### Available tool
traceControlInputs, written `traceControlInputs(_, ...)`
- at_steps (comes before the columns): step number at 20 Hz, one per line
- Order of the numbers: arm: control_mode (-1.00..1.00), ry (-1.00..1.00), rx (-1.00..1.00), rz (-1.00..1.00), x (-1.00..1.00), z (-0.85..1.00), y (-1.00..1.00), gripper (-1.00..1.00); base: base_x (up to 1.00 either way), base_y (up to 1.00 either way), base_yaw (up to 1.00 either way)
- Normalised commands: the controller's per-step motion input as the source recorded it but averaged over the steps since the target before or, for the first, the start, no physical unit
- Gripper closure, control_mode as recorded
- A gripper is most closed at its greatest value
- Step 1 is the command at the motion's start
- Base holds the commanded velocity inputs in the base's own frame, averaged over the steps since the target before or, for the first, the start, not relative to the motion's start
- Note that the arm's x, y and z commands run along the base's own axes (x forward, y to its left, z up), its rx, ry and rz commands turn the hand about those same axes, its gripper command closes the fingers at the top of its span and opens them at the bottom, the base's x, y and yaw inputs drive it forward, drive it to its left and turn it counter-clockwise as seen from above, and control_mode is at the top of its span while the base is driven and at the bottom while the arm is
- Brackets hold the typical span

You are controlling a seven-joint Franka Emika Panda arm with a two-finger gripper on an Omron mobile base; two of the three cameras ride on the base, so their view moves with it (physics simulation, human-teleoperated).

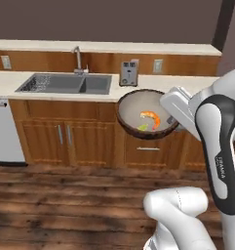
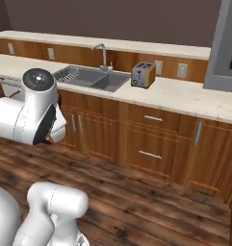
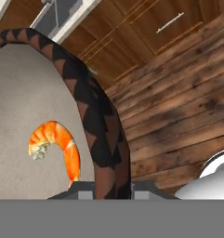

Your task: The microwave is finished heating the shrimp and lemon wedge. Take the bowl containing the food and place it on the dining counter.

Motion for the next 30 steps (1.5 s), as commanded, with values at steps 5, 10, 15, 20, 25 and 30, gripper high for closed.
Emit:
traceControlInputs(5, 1.0, 0.0, 0.0, 0.0, 0.0, 0.0, 0.0, 1.0, 0.24, 0.66, 0.45)
traceControlInputs(10, 1.0, 0.0, 0.0, 0.0, 0.0, 0.0, 0.0, 1.0, 0.33, 0.95, 0.32)
traceControlInputs(15, 1.0, 0.0, 0.0, 0.0, 0.0, 0.0, 0.0, 1.0, 0.46, 1.0, 0.23)
traceControlInputs(20, 1.0, 0.0, 0.0, 0.0, 0.0, 0.0, 0.0, 1.0, 0.9, 1.0, 0.13)
traceControlInputs(25, 1.0, 0.0, 0.0, 0.0, 0.0, 0.0, 0.0, 1.0, 1.0, 0.99, 0.01)
traceControlInputs(30, 1.0, 0.0, 0.0, 0.0, 0.0, 0.0, 0.0, 1.0, 1.0, 0.84, 0.0)
